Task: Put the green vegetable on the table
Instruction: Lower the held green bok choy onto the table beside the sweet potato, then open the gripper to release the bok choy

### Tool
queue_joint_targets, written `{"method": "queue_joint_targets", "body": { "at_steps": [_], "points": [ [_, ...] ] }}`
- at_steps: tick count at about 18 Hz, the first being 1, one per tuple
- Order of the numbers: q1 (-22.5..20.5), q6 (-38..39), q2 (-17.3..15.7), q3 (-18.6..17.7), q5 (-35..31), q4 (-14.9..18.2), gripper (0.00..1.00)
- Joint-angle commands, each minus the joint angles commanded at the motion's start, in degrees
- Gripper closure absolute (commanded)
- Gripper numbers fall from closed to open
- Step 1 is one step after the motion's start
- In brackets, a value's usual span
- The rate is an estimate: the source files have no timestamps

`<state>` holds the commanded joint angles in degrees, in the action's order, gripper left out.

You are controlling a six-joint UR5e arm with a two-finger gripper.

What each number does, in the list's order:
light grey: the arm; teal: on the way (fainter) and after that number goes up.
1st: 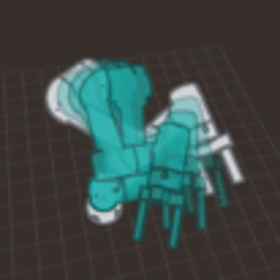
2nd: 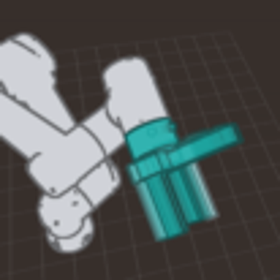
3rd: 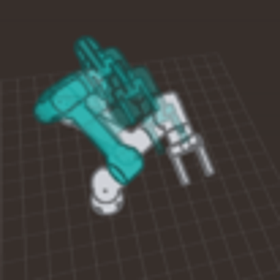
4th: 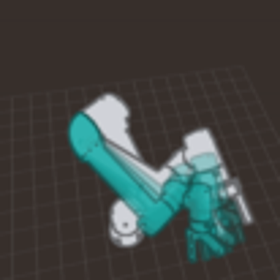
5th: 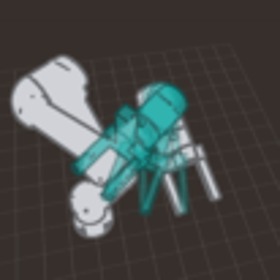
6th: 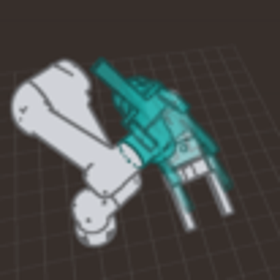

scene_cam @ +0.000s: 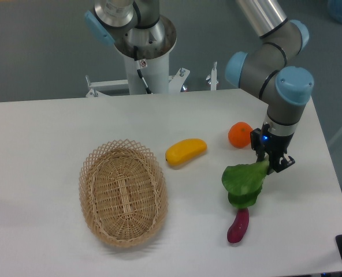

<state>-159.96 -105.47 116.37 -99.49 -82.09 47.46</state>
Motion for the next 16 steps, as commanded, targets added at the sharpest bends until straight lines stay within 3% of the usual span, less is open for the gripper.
{"method": "queue_joint_targets", "body": {
  "at_steps": [4,5,9,13,16],
  "points": [
    [0.2,0.3,0.4,-0.6,0.0,-1.1,0.54],
    [0.2,0.4,0.4,-0.7,0.0,-1.1,0.48],
    [0.2,0.7,0.4,-0.3,0.0,-1.4,0.01],
    [0.4,0.9,0.0,0.2,0.0,-1.4,0.0],
    [0.9,2.1,-0.8,2.5,-0.3,-1.3,0.0]
  ]
}}
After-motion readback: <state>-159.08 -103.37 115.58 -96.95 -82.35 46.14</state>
